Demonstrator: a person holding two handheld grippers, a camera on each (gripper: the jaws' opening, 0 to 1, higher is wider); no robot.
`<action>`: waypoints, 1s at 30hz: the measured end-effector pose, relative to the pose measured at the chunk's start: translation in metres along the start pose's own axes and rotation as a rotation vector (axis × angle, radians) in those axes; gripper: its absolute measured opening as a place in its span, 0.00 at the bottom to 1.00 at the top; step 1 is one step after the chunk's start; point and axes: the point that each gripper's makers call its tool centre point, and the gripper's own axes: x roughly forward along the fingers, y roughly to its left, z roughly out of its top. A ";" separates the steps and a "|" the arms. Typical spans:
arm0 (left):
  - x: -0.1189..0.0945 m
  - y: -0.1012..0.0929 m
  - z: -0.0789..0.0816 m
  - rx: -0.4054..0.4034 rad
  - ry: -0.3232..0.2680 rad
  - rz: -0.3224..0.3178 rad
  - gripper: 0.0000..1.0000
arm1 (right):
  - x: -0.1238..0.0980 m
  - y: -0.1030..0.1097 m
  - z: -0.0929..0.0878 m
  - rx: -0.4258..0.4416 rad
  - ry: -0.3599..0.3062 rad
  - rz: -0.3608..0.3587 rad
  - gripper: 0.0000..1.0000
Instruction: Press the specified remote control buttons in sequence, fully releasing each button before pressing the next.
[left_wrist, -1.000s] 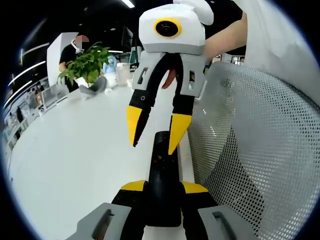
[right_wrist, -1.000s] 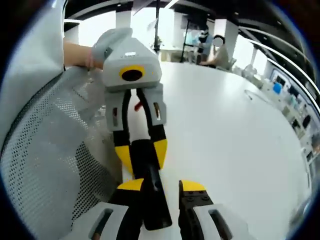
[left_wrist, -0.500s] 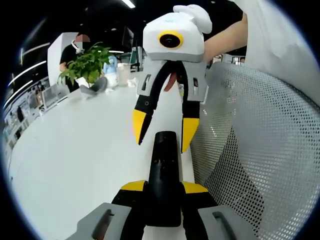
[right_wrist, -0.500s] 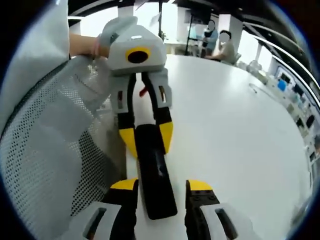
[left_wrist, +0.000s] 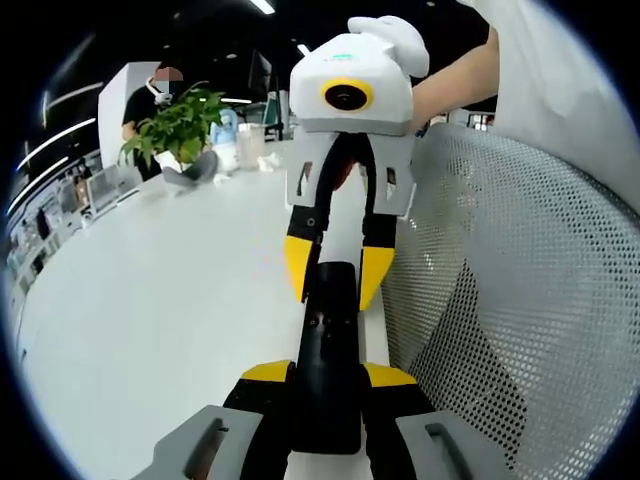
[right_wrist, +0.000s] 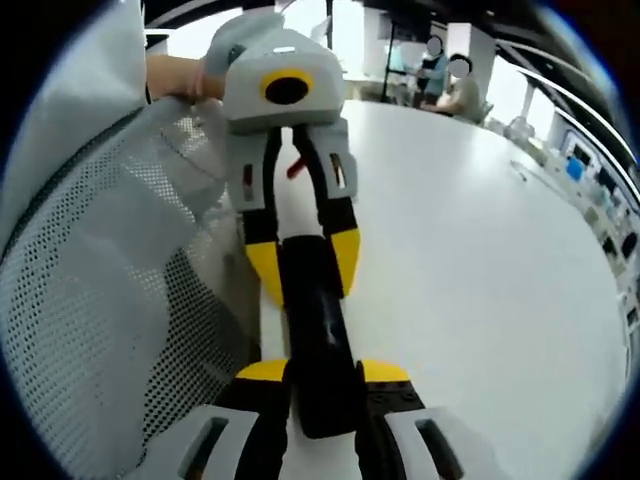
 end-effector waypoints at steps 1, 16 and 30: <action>0.000 0.000 0.000 -0.001 0.000 0.001 0.26 | 0.001 0.000 0.000 -0.002 -0.003 0.002 0.22; 0.001 0.000 0.001 -0.016 0.031 0.023 0.26 | 0.009 0.004 0.001 -0.131 0.043 0.043 0.21; 0.002 0.000 0.001 -0.037 0.034 0.062 0.27 | 0.010 0.004 0.001 -0.122 0.041 0.022 0.20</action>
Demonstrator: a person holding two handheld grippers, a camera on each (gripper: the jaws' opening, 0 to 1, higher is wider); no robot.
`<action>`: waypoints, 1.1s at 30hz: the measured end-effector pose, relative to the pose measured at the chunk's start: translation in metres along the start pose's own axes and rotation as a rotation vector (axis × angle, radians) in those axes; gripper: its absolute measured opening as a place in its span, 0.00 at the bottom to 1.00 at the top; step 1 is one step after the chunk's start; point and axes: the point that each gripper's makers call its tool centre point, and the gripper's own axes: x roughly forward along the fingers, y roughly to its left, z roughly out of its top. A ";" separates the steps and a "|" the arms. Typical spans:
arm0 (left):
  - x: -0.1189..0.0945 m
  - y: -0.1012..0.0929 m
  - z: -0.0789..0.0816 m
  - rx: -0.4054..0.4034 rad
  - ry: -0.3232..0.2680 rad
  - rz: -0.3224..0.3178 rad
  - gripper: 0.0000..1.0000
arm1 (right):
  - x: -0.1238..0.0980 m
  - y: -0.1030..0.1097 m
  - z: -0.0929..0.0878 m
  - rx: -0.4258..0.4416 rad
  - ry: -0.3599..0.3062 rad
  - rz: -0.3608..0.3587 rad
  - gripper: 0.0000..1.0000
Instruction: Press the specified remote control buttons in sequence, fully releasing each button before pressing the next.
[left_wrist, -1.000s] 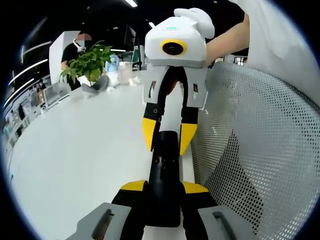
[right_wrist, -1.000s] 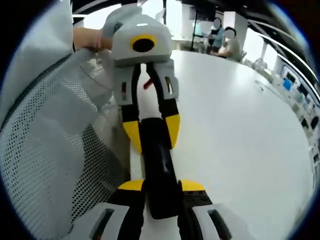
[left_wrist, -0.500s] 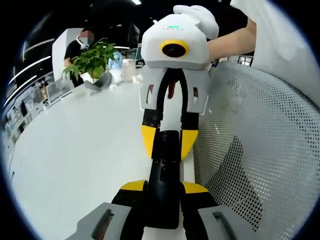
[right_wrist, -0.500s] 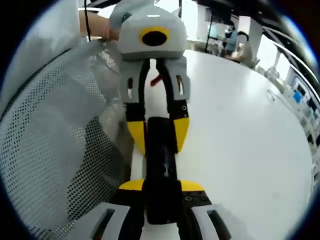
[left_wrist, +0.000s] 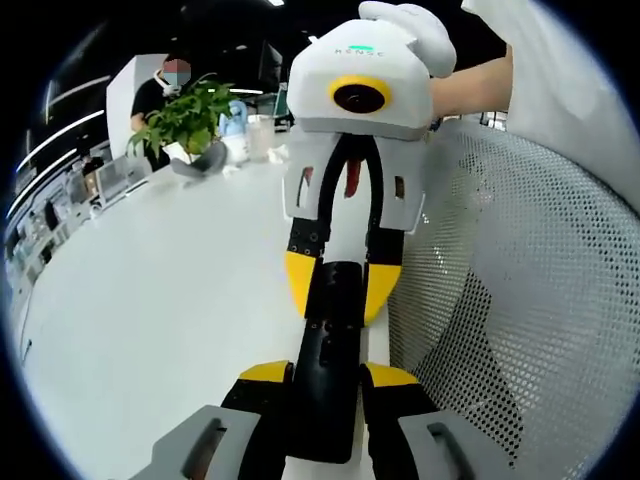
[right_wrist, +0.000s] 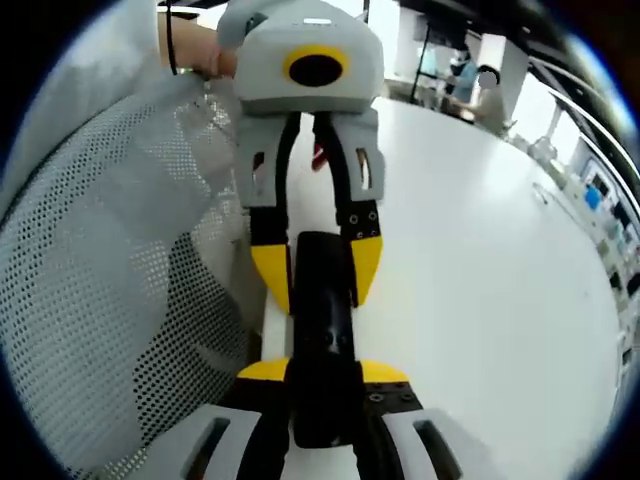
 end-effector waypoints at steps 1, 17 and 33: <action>0.000 0.000 0.000 -0.008 -0.002 0.005 0.27 | 0.000 0.000 0.000 0.005 -0.005 -0.004 0.20; -0.003 0.004 0.003 -0.135 -0.015 0.021 0.33 | 0.000 0.002 0.001 0.054 -0.034 -0.038 0.21; -0.026 0.030 0.025 -0.226 -0.121 0.122 0.50 | 0.000 0.002 0.001 0.060 -0.043 -0.040 0.21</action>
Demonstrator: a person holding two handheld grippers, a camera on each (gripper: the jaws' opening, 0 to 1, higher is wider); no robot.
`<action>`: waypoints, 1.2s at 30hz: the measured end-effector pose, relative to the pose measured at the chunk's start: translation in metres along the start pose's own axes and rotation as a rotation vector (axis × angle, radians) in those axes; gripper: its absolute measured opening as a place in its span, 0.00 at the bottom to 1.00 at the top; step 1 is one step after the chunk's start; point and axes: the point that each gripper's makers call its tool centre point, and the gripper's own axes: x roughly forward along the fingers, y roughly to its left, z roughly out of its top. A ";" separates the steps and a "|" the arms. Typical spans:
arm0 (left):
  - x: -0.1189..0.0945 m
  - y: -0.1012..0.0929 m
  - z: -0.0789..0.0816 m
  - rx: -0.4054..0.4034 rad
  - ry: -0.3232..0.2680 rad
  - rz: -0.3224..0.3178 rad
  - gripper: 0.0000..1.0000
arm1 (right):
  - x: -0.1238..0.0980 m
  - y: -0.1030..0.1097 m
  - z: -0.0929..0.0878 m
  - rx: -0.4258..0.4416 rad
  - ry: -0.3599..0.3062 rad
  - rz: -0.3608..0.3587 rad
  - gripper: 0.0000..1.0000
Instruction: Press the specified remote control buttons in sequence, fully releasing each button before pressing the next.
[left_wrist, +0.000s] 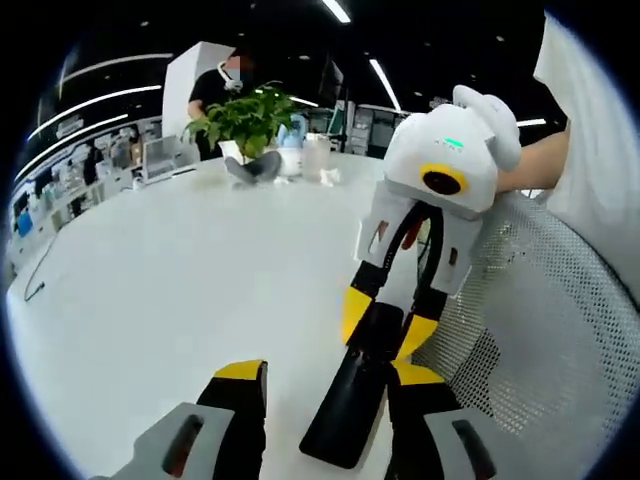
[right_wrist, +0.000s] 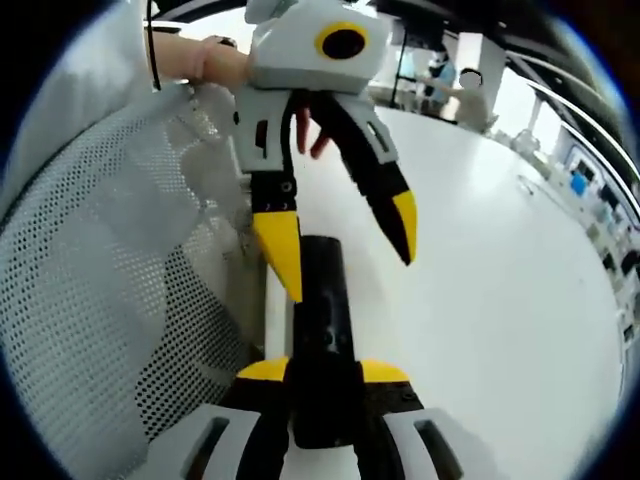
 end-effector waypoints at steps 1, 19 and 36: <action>-0.001 0.002 0.002 -0.005 -0.010 0.006 0.50 | 0.000 0.000 0.000 0.000 0.000 0.000 0.21; -0.024 0.031 0.035 -0.060 -0.191 0.158 0.87 | 0.000 0.000 0.000 0.003 -0.008 0.002 0.21; -0.053 0.049 0.075 -0.019 -0.364 0.313 0.98 | 0.000 0.000 0.001 0.002 -0.009 0.000 0.21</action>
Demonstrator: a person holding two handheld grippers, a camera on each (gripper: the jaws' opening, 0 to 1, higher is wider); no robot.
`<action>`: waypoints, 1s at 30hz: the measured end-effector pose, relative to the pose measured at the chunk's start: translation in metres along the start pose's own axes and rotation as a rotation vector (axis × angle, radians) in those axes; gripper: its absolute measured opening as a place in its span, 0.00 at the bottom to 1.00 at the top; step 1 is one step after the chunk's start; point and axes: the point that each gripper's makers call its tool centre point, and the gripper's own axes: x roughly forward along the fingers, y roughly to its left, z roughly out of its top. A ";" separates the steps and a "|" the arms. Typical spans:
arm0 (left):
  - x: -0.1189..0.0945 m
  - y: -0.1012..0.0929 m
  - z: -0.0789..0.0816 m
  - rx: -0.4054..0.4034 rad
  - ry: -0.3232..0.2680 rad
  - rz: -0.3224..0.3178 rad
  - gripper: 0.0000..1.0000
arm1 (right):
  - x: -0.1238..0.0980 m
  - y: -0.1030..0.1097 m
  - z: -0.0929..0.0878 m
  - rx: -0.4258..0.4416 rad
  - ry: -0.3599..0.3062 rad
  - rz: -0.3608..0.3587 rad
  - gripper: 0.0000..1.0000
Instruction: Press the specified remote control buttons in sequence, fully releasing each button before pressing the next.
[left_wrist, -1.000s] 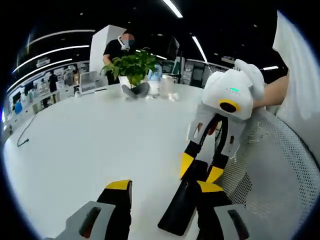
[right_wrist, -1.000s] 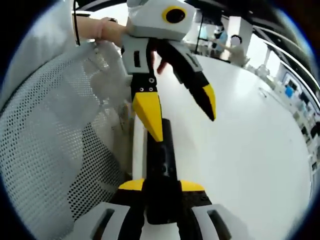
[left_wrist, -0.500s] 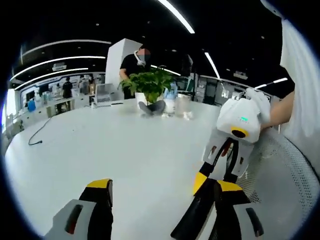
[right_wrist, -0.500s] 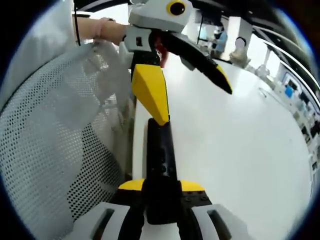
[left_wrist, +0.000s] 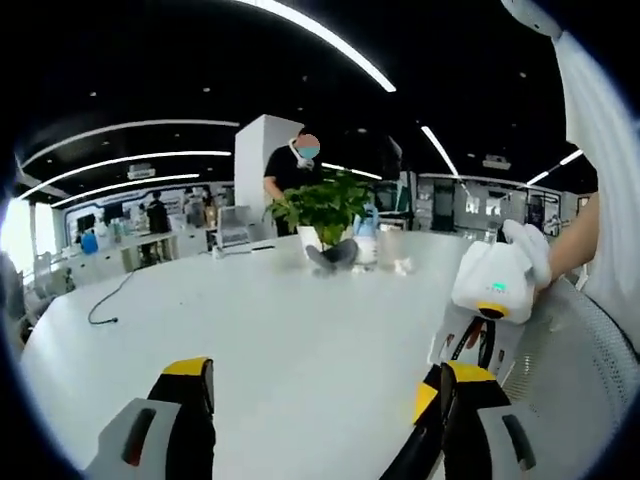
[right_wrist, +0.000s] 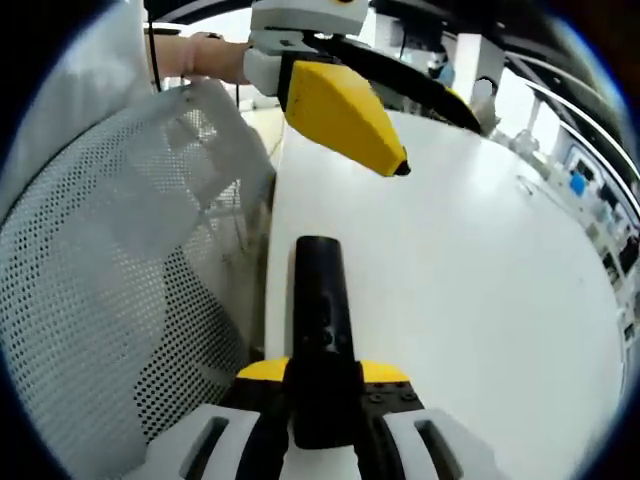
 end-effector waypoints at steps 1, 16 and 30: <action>-0.001 0.001 0.002 -0.003 -0.010 0.005 0.98 | 0.000 0.000 0.000 0.000 0.000 0.000 0.21; -0.034 0.029 0.041 -0.072 -0.194 0.126 1.00 | 0.000 0.000 0.000 0.002 -0.001 -0.001 0.21; -0.059 0.047 0.034 -0.107 -0.193 0.223 1.00 | 0.000 0.000 0.000 0.004 -0.005 -0.001 0.21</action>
